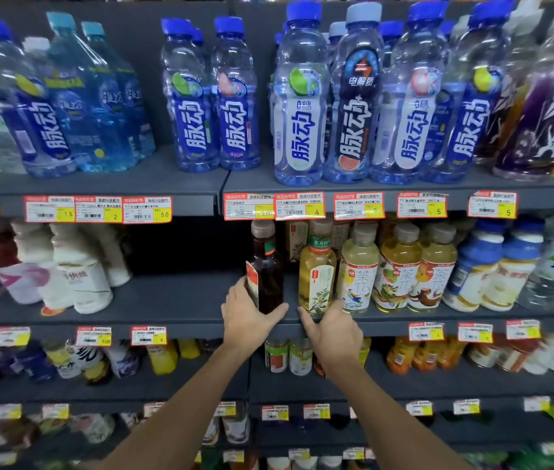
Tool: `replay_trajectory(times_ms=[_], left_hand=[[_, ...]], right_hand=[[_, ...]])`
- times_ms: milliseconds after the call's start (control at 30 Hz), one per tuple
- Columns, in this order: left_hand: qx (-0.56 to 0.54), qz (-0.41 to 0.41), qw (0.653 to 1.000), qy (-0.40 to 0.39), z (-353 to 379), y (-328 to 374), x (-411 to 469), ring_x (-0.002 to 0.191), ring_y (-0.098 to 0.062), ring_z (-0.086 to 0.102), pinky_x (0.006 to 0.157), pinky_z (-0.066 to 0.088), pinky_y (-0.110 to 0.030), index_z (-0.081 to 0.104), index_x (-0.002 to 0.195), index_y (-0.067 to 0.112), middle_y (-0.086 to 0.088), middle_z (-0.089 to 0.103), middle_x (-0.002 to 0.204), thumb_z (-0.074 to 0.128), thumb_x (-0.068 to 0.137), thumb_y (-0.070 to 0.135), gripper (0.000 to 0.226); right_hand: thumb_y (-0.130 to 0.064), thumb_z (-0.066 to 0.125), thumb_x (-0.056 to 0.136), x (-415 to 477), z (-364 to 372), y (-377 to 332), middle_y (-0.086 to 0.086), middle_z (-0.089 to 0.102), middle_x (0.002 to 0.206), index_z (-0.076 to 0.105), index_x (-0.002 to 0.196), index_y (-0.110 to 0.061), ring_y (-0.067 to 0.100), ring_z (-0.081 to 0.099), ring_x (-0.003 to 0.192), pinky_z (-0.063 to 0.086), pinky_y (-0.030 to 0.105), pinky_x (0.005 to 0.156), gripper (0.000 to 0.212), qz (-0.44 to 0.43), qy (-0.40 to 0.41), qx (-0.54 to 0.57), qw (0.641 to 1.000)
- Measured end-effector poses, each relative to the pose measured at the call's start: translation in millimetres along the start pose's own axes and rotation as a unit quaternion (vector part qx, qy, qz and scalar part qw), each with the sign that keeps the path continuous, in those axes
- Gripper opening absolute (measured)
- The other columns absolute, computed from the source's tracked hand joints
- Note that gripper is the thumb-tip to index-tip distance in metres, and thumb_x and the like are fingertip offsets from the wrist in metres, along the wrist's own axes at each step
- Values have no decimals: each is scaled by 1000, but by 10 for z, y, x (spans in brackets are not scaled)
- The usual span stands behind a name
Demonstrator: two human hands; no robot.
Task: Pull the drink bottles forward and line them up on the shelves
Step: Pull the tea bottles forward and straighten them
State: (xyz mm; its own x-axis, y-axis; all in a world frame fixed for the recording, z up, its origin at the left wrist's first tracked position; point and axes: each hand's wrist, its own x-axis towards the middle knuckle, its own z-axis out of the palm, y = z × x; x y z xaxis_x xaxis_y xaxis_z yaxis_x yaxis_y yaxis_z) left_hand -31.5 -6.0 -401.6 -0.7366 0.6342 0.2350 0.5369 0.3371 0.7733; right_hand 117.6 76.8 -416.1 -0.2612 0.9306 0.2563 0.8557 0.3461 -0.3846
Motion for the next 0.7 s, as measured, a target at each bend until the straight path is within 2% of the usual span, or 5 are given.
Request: replay_trajectory(times_ms=[133,267,433,533,700], left_hand=[[-27,-18,999,32,80,41,9,114,-21,57,104,43,-46,54,120,21,4,61,114,87,69,46,66],[-71,-6,996,-59,64,25,51,123,-21,57,104,43,-33,37,144,24,1,62,128,82,79,26,80],[21,3,1000,3,176,131,-59,131,-22,38,114,31,-44,33,144,16,-2,43,136,84,62,62,107],[1,-19,998,68,232,169,-79,124,-21,46,110,34,-43,43,132,16,0,49,127,86,62,57,92],[-49,-24,998,35,179,94,-47,119,-17,53,102,49,-42,47,129,25,7,56,123,86,67,47,76]], right_hand=[[-74,44,92,14,-26,0,5,71,94,46,109,-12,26,71,91,48,33,68,64,-3,-23,-2,1000],[-73,42,94,15,-33,-17,6,71,99,46,113,-11,26,70,94,51,33,73,65,-7,-31,-10,999],[-72,42,94,13,-47,-17,7,72,99,46,112,-10,26,71,94,52,34,72,64,-14,-36,-16,999],[-73,43,93,11,-53,-24,7,72,99,46,114,-10,26,71,94,52,34,72,66,-8,-37,-14,999],[-74,44,92,28,-39,-17,7,72,98,45,113,-11,27,71,94,51,34,72,66,-5,-39,-6,999]])
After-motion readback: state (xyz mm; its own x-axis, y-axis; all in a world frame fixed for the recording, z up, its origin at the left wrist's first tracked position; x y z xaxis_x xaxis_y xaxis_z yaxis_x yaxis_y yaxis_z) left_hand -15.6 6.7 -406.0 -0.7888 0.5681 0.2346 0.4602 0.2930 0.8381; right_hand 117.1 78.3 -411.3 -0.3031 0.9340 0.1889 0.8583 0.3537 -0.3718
